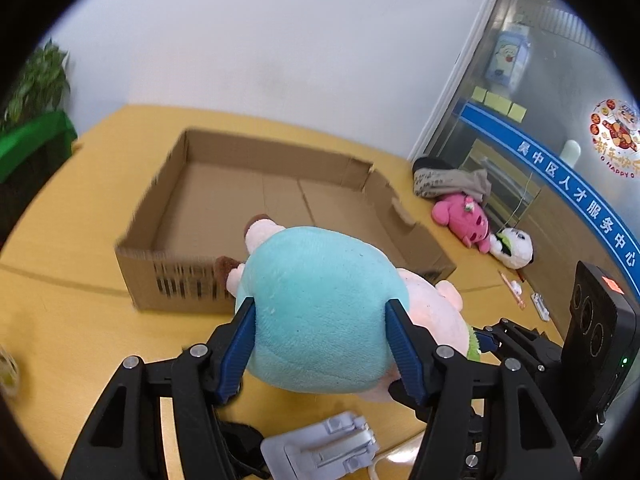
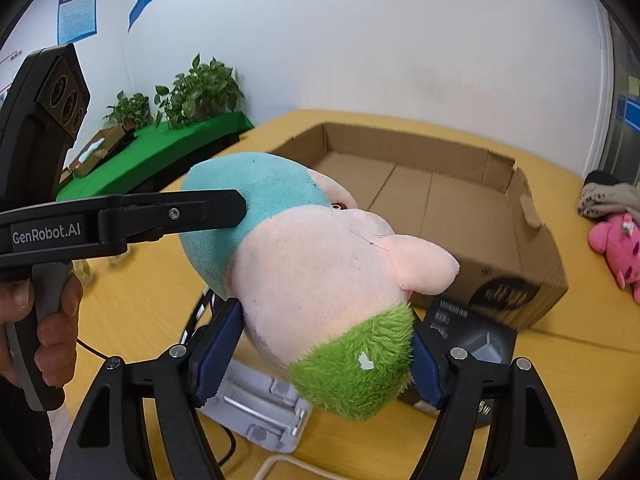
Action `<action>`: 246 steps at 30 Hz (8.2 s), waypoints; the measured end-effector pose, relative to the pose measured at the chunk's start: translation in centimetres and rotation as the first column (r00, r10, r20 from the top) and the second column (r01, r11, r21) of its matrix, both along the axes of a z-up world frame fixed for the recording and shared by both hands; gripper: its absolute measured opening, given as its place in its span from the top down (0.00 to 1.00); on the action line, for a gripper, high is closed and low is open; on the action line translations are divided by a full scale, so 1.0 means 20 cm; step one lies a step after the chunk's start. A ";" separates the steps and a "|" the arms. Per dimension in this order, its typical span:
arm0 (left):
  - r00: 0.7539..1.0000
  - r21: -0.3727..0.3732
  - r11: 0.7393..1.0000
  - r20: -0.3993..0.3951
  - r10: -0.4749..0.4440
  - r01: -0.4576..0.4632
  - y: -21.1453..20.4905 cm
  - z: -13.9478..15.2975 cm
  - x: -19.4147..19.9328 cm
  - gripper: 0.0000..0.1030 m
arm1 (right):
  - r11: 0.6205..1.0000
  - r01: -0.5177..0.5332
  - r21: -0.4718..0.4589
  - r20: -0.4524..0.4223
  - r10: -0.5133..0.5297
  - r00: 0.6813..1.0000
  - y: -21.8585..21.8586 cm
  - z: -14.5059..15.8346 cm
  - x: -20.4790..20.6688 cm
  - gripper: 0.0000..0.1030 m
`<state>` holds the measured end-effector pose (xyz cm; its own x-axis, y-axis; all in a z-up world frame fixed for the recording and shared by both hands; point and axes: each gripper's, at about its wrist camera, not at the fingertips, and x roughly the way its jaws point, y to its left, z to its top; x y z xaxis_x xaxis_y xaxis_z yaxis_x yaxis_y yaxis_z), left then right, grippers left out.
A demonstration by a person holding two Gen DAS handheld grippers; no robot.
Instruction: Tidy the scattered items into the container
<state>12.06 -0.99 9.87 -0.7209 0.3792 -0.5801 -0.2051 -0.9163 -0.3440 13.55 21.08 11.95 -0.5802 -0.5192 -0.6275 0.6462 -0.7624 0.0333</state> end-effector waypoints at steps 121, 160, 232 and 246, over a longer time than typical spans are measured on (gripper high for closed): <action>0.937 -0.249 0.924 -0.268 0.223 -0.290 -0.21 0.51 -0.14 0.16 | 0.998 0.055 -0.043 -0.106 -0.060 0.993 -0.17 0.36 -0.46 0.00; 0.982 -0.146 0.976 0.071 0.172 -0.161 -0.29 -0.12 -0.07 0.16 | 0.994 -0.080 -0.078 0.244 0.096 0.965 -0.20 -0.17 -0.36 0.00; 0.986 -0.024 0.997 0.151 0.076 -0.073 -0.38 -0.02 -0.18 0.92 | 0.920 -0.316 -0.231 0.231 0.368 0.901 -0.55 -0.16 -0.24 0.90; 0.996 -0.078 0.995 -0.058 -0.070 0.066 -0.24 0.53 -0.36 0.92 | 0.915 -0.324 -0.240 0.031 0.341 0.939 -0.46 0.33 -0.45 0.90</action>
